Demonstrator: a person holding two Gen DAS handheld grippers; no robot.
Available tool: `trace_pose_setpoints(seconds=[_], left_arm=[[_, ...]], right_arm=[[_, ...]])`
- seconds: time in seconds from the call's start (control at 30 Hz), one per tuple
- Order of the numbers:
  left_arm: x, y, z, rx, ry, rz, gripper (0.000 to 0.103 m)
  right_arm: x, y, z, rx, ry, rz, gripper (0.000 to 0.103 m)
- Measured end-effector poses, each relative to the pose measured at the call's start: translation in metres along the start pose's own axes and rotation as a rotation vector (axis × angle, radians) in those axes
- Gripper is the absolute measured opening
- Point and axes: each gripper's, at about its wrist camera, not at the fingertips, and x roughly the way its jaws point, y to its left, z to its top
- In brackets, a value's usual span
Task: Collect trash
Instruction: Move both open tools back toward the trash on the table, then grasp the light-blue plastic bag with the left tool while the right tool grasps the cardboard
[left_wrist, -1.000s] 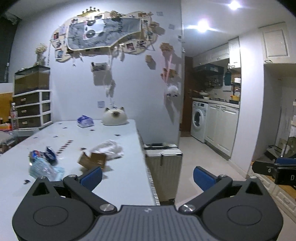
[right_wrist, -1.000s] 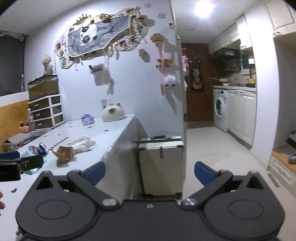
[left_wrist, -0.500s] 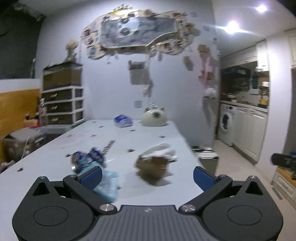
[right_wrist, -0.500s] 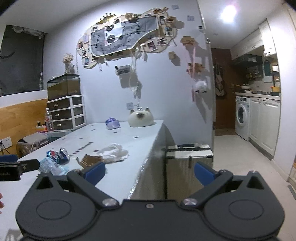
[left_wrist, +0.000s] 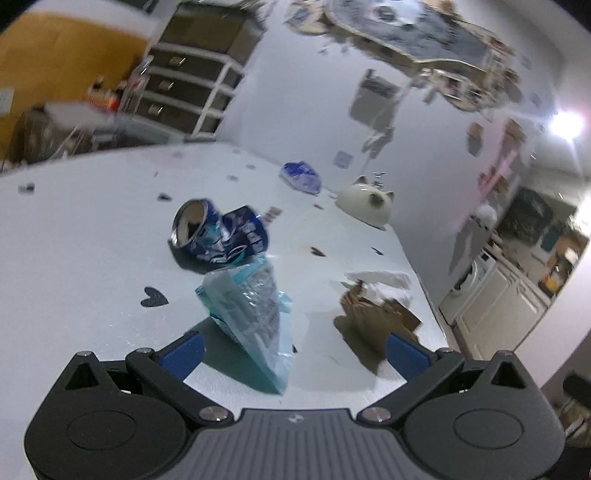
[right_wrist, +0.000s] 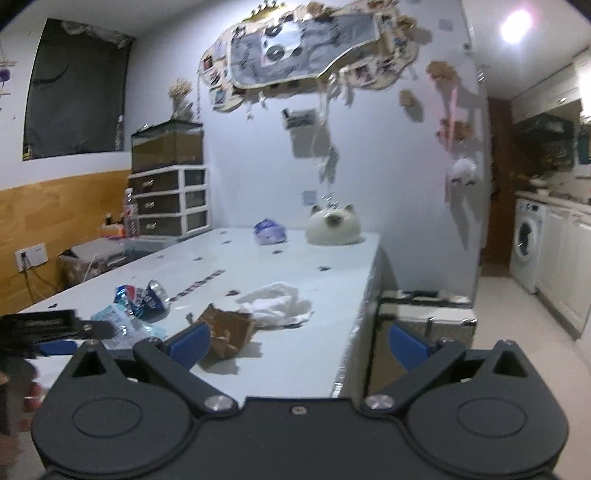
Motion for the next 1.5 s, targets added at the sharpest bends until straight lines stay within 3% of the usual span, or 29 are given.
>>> trace_pose_setpoints(seconds=[0.13,0.27,0.4,0.73,1.03,1.1,1.17,1.2,1.33,1.5], left_arm=[[0.022,0.014,0.010,-0.092,0.018,-0.005,0.103],[0.042,0.025,0.014,-0.158,0.037,0.010,0.103],[0.050,0.023,0.017,-0.105,0.015,0.032,0.103],[0.057,0.024,0.018,-0.087,0.004,-0.010,0.102],[0.061,0.023,0.017,-0.071,-0.012,-0.003,0.097],[0.062,0.022,0.017,-0.065,-0.010,-0.001,0.097],[0.063,0.022,0.017,-0.059,-0.005,-0.007,0.090],[0.064,0.022,0.017,-0.060,0.000,-0.010,0.083],[0.064,0.021,0.017,-0.043,0.013,0.002,0.066],[0.062,0.013,0.014,0.026,0.043,0.010,0.059]], right_arm=[[0.019,0.009,0.006,-0.016,0.026,0.068,0.103],[0.039,0.024,0.011,-0.116,0.012,0.086,0.103],[0.068,0.033,0.014,-0.190,0.025,0.160,0.103],[0.152,0.060,0.009,-0.352,0.176,0.304,0.103],[0.212,0.058,0.007,-0.453,0.277,0.407,0.103],[0.219,0.056,0.008,-0.451,0.286,0.421,0.100],[0.224,0.054,0.009,-0.412,0.304,0.450,0.082],[0.225,0.053,0.010,-0.391,0.315,0.460,0.078],[0.220,0.055,0.008,-0.361,0.309,0.448,0.071],[0.209,0.058,0.007,-0.326,0.324,0.405,0.062]])
